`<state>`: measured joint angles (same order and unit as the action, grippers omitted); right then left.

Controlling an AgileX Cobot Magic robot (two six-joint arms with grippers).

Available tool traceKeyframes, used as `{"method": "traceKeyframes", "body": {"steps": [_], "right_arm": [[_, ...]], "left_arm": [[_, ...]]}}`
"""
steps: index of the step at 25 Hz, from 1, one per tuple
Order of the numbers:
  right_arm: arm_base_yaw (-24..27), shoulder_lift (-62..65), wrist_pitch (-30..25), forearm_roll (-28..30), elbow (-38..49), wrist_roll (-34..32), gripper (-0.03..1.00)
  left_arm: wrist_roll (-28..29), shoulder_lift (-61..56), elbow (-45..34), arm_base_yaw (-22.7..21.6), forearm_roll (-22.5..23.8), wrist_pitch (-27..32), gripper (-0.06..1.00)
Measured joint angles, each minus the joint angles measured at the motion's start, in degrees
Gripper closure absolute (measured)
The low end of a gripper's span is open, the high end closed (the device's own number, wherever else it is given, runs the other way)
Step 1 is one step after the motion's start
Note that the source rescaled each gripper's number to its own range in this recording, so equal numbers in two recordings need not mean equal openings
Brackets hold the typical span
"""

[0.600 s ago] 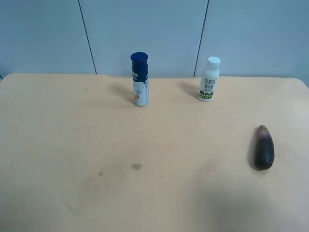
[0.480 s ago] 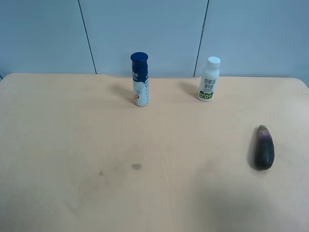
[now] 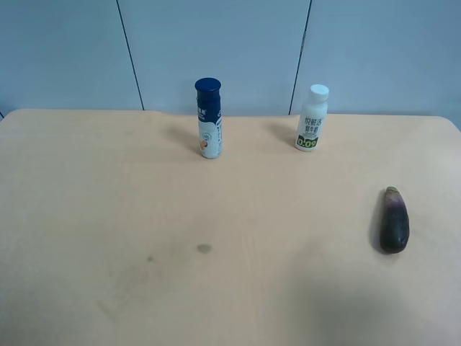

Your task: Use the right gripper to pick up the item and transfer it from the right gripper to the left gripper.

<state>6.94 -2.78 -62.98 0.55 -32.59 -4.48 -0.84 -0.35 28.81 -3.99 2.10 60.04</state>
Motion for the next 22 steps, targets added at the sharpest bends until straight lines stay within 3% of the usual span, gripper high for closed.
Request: {"method": "traceKeyframes", "body": {"steps": [22], "right_arm": [[0.0, 0.0, 0.0, 0.0, 0.0, 0.0, 0.5]], "left_arm": [[0.0, 0.0, 0.0, 0.0, 0.0, 0.0, -0.06]]}}
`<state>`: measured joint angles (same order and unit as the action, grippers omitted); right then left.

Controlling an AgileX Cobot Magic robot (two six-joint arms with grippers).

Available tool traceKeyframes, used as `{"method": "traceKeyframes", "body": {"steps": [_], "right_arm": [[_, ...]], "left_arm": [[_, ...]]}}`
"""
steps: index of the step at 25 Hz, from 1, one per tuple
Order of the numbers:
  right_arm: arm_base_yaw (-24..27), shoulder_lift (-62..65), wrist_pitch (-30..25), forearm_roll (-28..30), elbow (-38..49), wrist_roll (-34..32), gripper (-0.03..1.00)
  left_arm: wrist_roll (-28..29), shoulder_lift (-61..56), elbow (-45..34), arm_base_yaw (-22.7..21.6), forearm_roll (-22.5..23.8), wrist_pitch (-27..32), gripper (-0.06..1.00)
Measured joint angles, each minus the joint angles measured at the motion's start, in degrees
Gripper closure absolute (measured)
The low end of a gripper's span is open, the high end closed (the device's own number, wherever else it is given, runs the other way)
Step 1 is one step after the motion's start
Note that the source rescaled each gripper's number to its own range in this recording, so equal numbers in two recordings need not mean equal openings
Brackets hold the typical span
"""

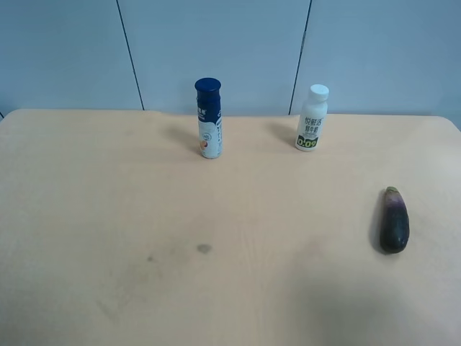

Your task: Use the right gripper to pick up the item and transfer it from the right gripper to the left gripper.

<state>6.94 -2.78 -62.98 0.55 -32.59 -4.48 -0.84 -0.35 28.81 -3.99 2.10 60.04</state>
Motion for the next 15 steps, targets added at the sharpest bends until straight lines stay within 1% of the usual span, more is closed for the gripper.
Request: {"method": "traceKeyframes", "body": {"steps": [4, 5, 6, 8, 9, 11, 15], "right_arm": [[0.0, 0.0, 0.0, 0.0, 0.0, 0.0, 0.5], [0.0, 0.0, 0.0, 0.0, 0.0, 0.0, 0.45], [0.0, 0.0, 0.0, 0.0, 0.0, 0.0, 0.38], [0.0, 0.0, 0.0, 0.0, 0.0, 0.0, 0.13], [0.0, -0.07, 0.0, 0.13, 0.0, -0.06, 0.07], [0.0, -0.97, -0.02, 0.19, 0.0, -0.17, 0.0], [0.0, -4.74, -0.06, 0.12, 0.0, -0.17, -0.03]], "left_arm": [[0.0, 0.0, 0.0, 0.0, 0.0, 0.0, -0.06], [0.0, 0.0, 0.0, 0.0, 0.0, 0.0, -0.06], [0.0, 0.0, 0.0, 0.0, 0.0, 0.0, -0.06], [0.0, 0.0, 0.0, 0.0, 0.0, 0.0, -0.06], [0.0, 0.0, 0.0, 0.0, 0.0, 0.0, -0.06], [0.0, 0.0, 0.0, 0.0, 0.0, 0.0, -0.06], [0.0, 0.0, 0.0, 0.0, 0.05, 0.0, -0.06]]}}
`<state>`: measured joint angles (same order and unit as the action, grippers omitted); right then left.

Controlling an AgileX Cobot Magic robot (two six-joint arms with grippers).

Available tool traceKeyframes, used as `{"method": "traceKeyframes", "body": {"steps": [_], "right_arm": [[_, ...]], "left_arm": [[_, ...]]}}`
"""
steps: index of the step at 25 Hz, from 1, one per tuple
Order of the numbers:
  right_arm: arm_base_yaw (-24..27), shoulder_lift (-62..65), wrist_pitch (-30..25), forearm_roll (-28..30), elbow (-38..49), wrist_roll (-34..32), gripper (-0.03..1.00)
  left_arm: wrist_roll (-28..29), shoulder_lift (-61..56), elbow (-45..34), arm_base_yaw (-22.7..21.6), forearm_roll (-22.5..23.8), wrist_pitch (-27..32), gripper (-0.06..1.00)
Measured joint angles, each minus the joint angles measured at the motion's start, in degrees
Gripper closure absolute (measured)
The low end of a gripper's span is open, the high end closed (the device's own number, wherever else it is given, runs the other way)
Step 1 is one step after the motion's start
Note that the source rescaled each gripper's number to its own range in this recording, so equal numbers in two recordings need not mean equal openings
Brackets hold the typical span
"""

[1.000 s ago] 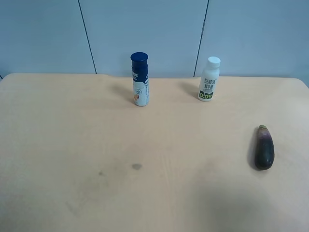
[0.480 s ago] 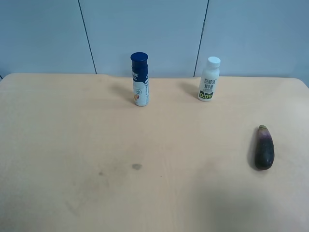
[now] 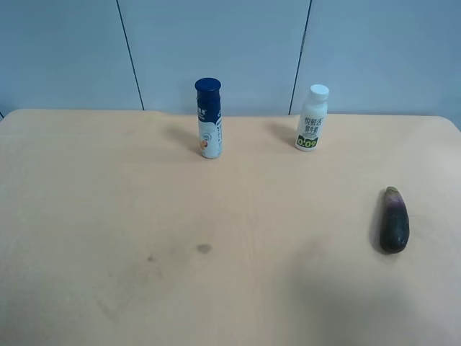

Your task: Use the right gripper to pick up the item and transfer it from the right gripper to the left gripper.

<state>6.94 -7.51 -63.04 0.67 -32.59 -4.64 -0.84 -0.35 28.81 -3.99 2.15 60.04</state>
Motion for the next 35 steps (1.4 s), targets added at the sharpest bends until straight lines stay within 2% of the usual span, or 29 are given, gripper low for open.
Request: {"method": "traceKeyframes", "body": {"steps": [8, 12, 21, 27, 35], "right_arm": [[0.0, -19.28, -0.7, 0.06, -3.44, 0.0, -0.03], [0.0, -31.33, 0.79, 0.06, -6.41, -0.69, -0.03], [0.0, -56.01, 9.81, -2.1, -9.37, -1.56, -0.03], [0.0, -68.16, 16.74, -4.3, -9.61, -1.4, -0.03], [0.0, -79.94, 22.75, -9.55, -9.61, 3.37, -0.03]], "left_arm": [[0.0, 0.0, 0.0, 0.0, 0.0, 0.0, -0.06], [0.0, 0.0, 0.0, 0.0, 0.0, 0.0, -0.06], [0.0, 0.0, 0.0, 0.0, 0.0, 0.0, -0.06], [0.0, 0.0, 0.0, 0.0, 0.0, 0.0, -0.06], [0.0, 0.0, 0.0, 0.0, 0.0, 0.0, -0.06]]}}
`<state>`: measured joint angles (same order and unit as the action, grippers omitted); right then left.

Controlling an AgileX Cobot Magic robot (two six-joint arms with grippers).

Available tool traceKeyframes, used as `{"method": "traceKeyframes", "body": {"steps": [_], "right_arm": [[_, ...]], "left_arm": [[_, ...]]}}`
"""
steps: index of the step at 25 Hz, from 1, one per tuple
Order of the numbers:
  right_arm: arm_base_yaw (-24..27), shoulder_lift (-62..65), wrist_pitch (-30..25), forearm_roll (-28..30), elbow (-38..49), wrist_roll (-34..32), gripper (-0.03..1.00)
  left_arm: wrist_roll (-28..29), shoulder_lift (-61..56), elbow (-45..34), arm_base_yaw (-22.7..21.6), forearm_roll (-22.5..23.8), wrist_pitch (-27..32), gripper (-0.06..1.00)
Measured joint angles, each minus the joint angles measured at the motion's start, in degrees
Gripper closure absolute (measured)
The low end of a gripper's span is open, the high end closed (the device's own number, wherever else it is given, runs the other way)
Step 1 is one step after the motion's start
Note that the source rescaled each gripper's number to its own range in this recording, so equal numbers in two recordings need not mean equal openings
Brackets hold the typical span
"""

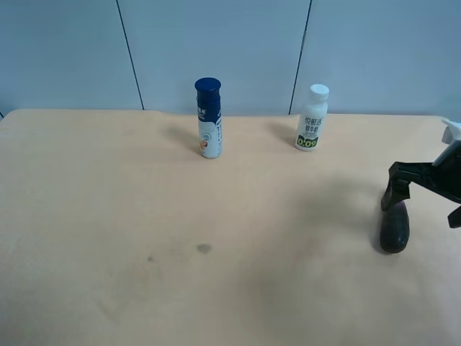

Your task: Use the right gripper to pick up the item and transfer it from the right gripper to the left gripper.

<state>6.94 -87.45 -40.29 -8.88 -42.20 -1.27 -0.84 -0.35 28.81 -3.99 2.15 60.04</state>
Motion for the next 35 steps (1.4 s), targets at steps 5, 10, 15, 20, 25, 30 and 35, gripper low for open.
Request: {"method": "traceKeyframes", "body": {"steps": [5, 10, 15, 20, 25, 30, 35], "right_arm": [[0.0, -3.99, 1.91, -0.73, 0.0, 1.63, -0.03], [0.0, -6.61, 4.76, -0.92, -0.06, 2.06, -0.03], [0.0, -8.42, 6.54, -0.92, -0.12, 2.12, -0.03], [0.0, -11.22, 7.82, -0.99, -0.12, 2.12, -0.03], [0.0, -12.56, 8.0, -1.05, -0.12, 2.19, -0.02], [0.0, -12.56, 8.24, -1.05, -0.12, 2.24, 0.32], [0.0, -12.56, 8.46, -1.05, -0.12, 2.05, 0.74]], "left_arm": [[0.0, 0.0, 0.0, 0.0, 0.0, 0.0, -0.06], [0.0, 0.0, 0.0, 0.0, 0.0, 0.0, -0.06], [0.0, 0.0, 0.0, 0.0, 0.0, 0.0, -0.06], [0.0, 0.0, 0.0, 0.0, 0.0, 0.0, -0.06], [0.0, 0.0, 0.0, 0.0, 0.0, 0.0, -0.06], [0.0, 0.0, 0.0, 0.0, 0.0, 0.0, -0.06], [0.0, 0.0, 0.0, 0.0, 0.0, 0.0, -0.06]]}}
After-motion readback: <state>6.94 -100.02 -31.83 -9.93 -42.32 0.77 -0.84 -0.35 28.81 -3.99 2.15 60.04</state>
